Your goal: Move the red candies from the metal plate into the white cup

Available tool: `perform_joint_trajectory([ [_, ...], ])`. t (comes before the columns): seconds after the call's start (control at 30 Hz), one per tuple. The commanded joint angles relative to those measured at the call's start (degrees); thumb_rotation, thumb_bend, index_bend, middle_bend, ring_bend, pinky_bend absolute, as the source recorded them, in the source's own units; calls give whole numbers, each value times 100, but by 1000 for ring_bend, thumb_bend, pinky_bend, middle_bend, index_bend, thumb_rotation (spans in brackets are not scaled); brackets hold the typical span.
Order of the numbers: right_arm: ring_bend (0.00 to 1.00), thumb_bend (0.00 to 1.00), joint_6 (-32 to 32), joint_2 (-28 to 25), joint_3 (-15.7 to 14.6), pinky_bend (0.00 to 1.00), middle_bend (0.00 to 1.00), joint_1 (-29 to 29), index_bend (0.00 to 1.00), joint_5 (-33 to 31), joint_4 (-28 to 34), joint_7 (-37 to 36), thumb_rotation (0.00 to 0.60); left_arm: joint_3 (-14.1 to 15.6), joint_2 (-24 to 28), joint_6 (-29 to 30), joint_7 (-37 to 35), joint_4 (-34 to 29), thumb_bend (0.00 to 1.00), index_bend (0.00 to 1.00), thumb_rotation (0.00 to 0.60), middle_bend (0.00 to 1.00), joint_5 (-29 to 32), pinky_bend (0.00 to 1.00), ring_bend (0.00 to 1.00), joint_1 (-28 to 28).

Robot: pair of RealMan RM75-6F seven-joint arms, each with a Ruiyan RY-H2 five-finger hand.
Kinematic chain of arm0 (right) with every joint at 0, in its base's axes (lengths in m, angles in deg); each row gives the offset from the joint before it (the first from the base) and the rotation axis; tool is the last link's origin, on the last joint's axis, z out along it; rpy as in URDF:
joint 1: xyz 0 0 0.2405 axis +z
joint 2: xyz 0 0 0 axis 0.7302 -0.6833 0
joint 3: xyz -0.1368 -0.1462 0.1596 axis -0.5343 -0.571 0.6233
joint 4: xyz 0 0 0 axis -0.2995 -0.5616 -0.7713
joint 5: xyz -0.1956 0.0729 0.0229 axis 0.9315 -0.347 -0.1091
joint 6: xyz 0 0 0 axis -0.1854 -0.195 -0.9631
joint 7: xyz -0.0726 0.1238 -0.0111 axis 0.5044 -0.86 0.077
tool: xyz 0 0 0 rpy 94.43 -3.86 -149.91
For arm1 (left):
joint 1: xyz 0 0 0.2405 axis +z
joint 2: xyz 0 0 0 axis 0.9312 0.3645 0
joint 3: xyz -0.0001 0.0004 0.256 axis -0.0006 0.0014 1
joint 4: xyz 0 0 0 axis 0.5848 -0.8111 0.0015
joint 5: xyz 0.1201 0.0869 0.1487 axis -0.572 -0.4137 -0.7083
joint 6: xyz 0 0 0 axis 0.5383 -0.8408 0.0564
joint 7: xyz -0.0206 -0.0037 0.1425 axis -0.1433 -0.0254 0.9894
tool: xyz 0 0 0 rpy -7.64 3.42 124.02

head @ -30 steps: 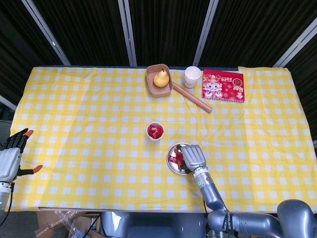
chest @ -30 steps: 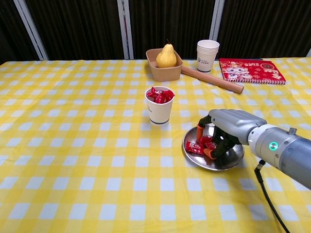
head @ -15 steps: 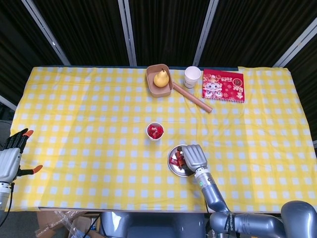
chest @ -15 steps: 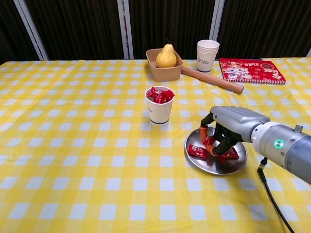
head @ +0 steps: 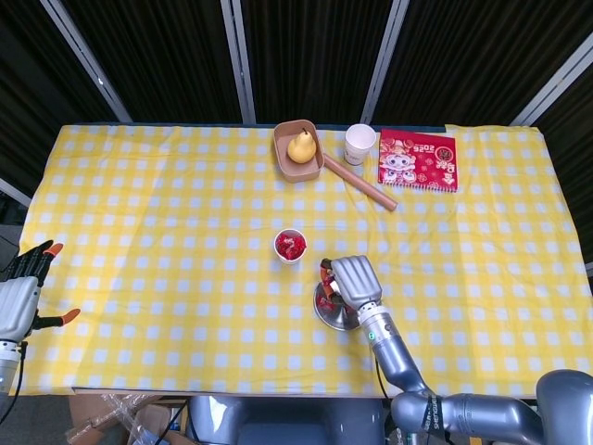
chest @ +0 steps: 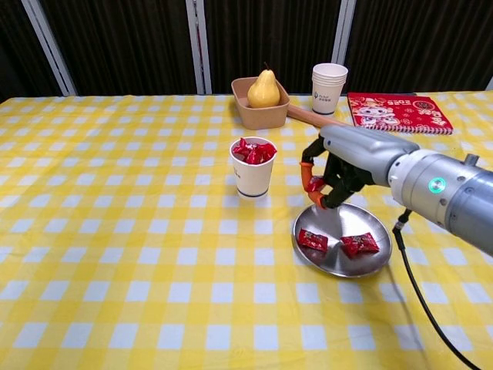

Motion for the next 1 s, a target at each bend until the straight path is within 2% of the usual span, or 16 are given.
perform_joint_trajectory([
  [0.03,967,484,0,-43,136,1000,944,138,577,-7,143,126,600,-1,2,-4,-2,-2,16,69,600,0,4,0,0,-1],
  [0.3,967,485,177,104,458,1000,944,567,577,-266,111,347,600,-8,16,-54,-31,-7,17,69,600,0,40,0,0,-16],
  [1.0,967,485,731,747,725,1000,944,1287,577,-535,-1375,-61,600,-19,45,-131,-53,-39,16,69,600,0,131,0,0,-37],
])
